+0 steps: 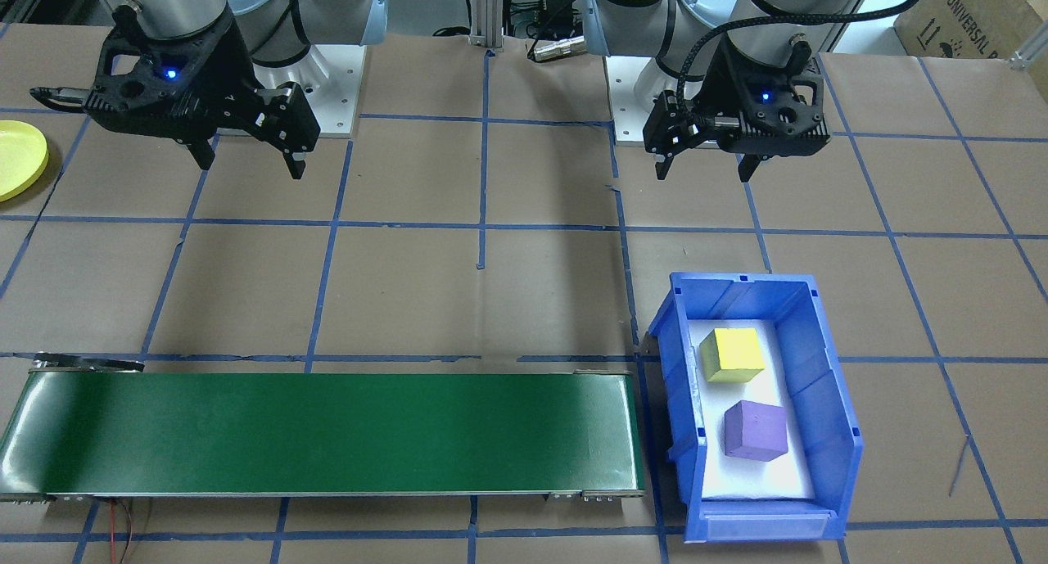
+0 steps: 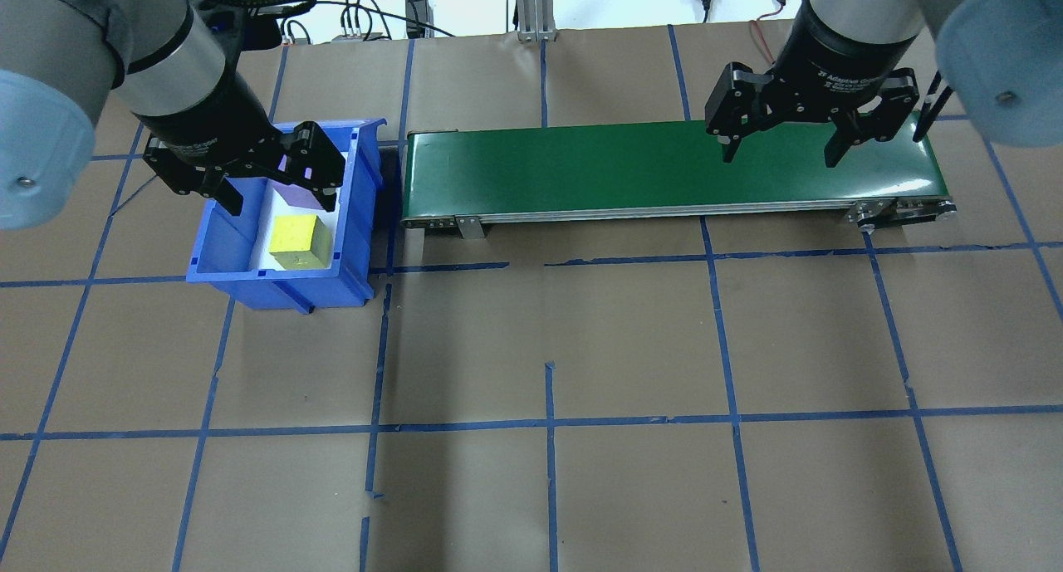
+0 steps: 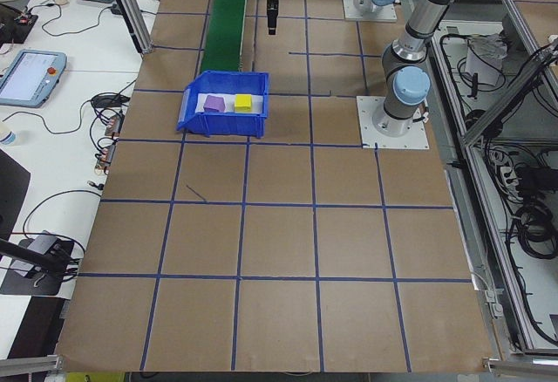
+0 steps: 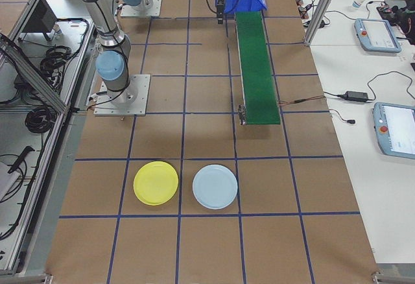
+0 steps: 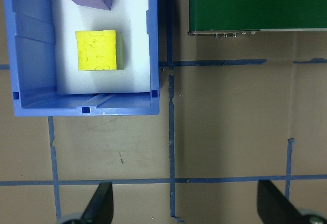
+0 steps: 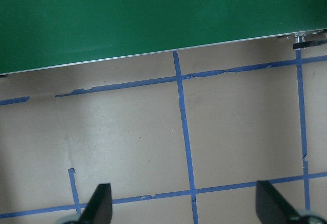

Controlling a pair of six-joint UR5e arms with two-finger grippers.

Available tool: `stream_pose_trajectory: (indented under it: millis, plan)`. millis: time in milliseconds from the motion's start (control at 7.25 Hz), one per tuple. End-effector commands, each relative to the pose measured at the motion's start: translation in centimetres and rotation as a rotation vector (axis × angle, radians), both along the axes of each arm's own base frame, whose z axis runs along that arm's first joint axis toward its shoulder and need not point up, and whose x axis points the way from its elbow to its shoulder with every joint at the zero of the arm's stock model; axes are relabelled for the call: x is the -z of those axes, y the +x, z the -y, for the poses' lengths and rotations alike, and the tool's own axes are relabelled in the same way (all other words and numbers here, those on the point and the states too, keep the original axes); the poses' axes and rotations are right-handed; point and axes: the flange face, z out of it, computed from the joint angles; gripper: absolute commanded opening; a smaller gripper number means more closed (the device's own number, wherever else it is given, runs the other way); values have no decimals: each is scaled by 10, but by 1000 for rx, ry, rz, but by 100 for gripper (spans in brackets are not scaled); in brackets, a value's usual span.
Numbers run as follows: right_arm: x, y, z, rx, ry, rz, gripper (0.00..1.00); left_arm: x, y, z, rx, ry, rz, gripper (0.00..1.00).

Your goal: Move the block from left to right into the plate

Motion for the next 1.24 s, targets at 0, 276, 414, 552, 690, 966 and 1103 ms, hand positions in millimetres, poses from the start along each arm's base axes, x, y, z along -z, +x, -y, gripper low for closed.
stream_pose_trajectory:
  millis: [0,276,414,552,690,966,1103]
  plan:
    - [-1,0,0,1,3,1,100,-1,1,1,1,-3,-1,100]
    - [-1,0,0,1,3,2,100,-8,19,7,-29,-20,-8,100]
    - [-1,-1,0,2,3,4,100,-8,39,12,-72,-19,-11,100]
    - [-1,0,0,2,1,4,100,-10,63,19,-115,-44,-12,100]
    - [-1,-1,0,2,3,4,100,-8,85,39,-131,-144,-1,100]
    - [0,-1,1,5,1,5,100,18,90,56,-127,-117,-3,100]
    - [1,-1,1,5,3,5,100,30,92,63,-127,-95,-4,100]
